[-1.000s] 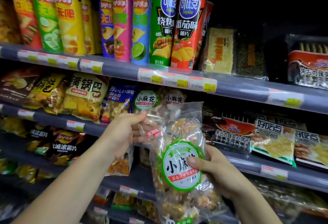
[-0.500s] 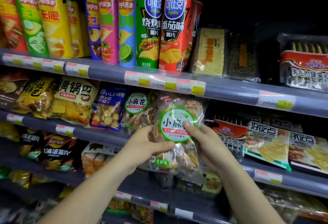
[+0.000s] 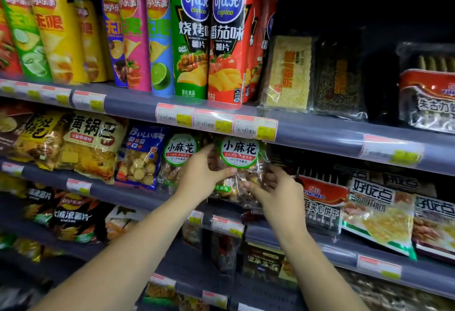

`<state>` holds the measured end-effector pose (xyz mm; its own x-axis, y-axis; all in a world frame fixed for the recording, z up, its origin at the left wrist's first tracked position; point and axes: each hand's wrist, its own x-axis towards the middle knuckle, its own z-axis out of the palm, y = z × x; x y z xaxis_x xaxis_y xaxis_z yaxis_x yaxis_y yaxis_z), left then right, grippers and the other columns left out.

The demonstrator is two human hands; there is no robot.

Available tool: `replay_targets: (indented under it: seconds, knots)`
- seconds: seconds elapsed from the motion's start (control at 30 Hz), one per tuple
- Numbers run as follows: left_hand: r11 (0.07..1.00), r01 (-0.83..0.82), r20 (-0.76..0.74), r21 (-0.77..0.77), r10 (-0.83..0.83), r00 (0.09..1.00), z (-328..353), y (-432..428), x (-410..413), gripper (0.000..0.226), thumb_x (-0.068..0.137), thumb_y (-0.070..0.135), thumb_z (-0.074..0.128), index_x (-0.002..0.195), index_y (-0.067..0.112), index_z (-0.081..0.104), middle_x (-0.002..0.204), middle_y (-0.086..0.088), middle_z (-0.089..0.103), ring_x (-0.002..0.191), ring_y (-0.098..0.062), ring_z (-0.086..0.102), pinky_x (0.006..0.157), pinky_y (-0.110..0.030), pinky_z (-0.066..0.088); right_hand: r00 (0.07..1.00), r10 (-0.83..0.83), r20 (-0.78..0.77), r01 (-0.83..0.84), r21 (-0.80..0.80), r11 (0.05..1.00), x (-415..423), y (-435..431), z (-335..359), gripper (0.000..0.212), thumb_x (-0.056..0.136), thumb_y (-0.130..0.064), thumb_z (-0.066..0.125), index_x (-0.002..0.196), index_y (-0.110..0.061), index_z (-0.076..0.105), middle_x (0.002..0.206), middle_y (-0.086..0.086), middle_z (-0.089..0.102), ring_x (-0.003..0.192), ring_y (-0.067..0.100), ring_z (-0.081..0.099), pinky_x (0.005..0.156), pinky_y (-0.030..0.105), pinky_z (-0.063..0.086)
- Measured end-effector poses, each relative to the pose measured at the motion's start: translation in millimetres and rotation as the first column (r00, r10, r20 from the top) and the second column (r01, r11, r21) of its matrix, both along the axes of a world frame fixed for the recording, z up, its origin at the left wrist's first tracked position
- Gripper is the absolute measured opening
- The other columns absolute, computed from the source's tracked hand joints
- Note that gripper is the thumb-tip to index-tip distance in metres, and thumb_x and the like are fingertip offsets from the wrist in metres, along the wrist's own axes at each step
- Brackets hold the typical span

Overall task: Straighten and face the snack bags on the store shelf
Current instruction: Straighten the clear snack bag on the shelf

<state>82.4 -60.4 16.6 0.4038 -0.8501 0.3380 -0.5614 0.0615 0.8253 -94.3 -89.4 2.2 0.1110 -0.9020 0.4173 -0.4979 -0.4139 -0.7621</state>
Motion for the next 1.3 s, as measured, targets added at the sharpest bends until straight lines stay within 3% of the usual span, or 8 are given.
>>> replay_targets:
  seconds: [0.17,0.3,0.43,0.63,0.8,0.93,1.13,1.3]
  knots:
    - [1.000,0.000,0.045,-0.004,0.000,0.999,-12.1,0.1,-6.6,0.063,0.076,0.031,0.083,0.131,0.019,0.055,0.110,0.013,0.067,0.101,-0.006,0.063,0.089,-0.026,0.048,0.988,-0.063,-0.144,0.041,-0.150,0.988,3.6,0.0,-13.3,0.082,0.074,-0.054,0.083,0.143,-0.020,0.053,0.120,0.004,0.073,0.108,0.026,0.067,0.086,0.044,0.059]
    - [0.998,-0.068,0.163,-0.018,0.070,0.984,-17.4,6.1,-10.1,0.067,0.076,0.038,0.082,0.135,0.021,0.054,0.122,0.009,0.066,0.114,-0.010,0.059,0.090,-0.023,0.041,0.993,-0.025,-0.118,0.009,-0.142,0.990,2.0,5.0,-22.5,0.082,0.077,-0.049,0.082,0.146,-0.023,0.046,0.127,0.002,0.067,0.112,0.025,0.062,0.087,0.046,0.058]
    - [0.986,-0.112,0.213,-0.123,0.137,0.968,-20.3,10.3,-8.7,0.075,0.072,0.043,0.084,0.137,0.021,0.053,0.130,0.002,0.066,0.118,-0.016,0.062,0.102,-0.034,0.051,0.997,-0.002,-0.073,-0.006,-0.109,0.994,-0.7,11.6,-26.1,0.074,0.080,-0.045,0.082,0.140,-0.027,0.042,0.123,-0.002,0.066,0.104,0.018,0.066,0.085,0.041,0.061]
    - [0.993,0.042,0.249,-0.108,-0.014,0.968,-31.2,19.7,8.4,0.072,0.082,0.041,0.075,0.145,0.029,0.042,0.141,0.006,0.053,0.126,-0.016,0.055,0.106,-0.042,0.050,0.993,-0.075,-0.091,0.069,-0.076,0.995,-2.3,31.4,-29.8,0.065,0.083,-0.048,0.078,0.135,-0.027,0.046,0.120,-0.008,0.061,0.098,0.009,0.064,0.082,0.035,0.061]
    - [0.977,0.146,0.226,-0.153,-0.109,0.968,-32.7,39.8,41.2,0.057,0.087,0.031,0.073,0.139,0.028,0.049,0.135,0.009,0.055,0.119,-0.012,0.059,0.103,-0.033,0.050,0.974,-0.200,-0.105,0.198,-0.029,0.980,8.1,43.3,-27.7,0.070,0.082,-0.051,0.076,0.137,-0.019,0.047,0.125,0.002,0.062,0.111,0.023,0.064,0.088,0.041,0.059]
    - [0.968,0.052,0.242,-0.245,0.009,0.970,-27.0,52.4,100.0,0.038,0.089,0.024,0.069,0.125,0.025,0.057,0.120,0.010,0.056,0.107,-0.010,0.059,0.094,-0.031,0.051,0.937,-0.327,-0.120,0.319,-0.078,0.944,19.4,54.2,-22.4,0.067,0.084,-0.046,0.076,0.136,-0.012,0.050,0.127,0.006,0.057,0.114,0.025,0.060,0.089,0.038,0.053]
    - [0.982,0.074,0.325,-0.175,-0.013,0.946,-28.8,52.4,145.0,0.039,0.088,0.027,0.069,0.124,0.019,0.057,0.124,0.000,0.053,0.111,-0.020,0.059,0.092,-0.034,0.049,0.882,-0.448,-0.147,0.429,-0.142,0.892,41.2,72.2,-20.2,0.065,0.086,-0.045,0.075,0.134,-0.008,0.051,0.126,0.010,0.053,0.120,0.026,0.051,0.095,0.037,0.043]
    - [0.999,0.038,0.391,-0.018,-0.028,0.920,-31.6,44.3,138.0,0.063,0.087,0.044,0.066,0.138,0.014,0.043,0.136,-0.008,0.051,0.124,-0.028,0.053,0.102,-0.042,0.048,0.912,-0.403,-0.081,0.378,-0.222,0.899,79.5,83.4,-3.8,0.052,0.089,-0.037,0.074,0.130,-0.011,0.053,0.119,0.002,0.056,0.111,0.021,0.057,0.091,0.032,0.048]
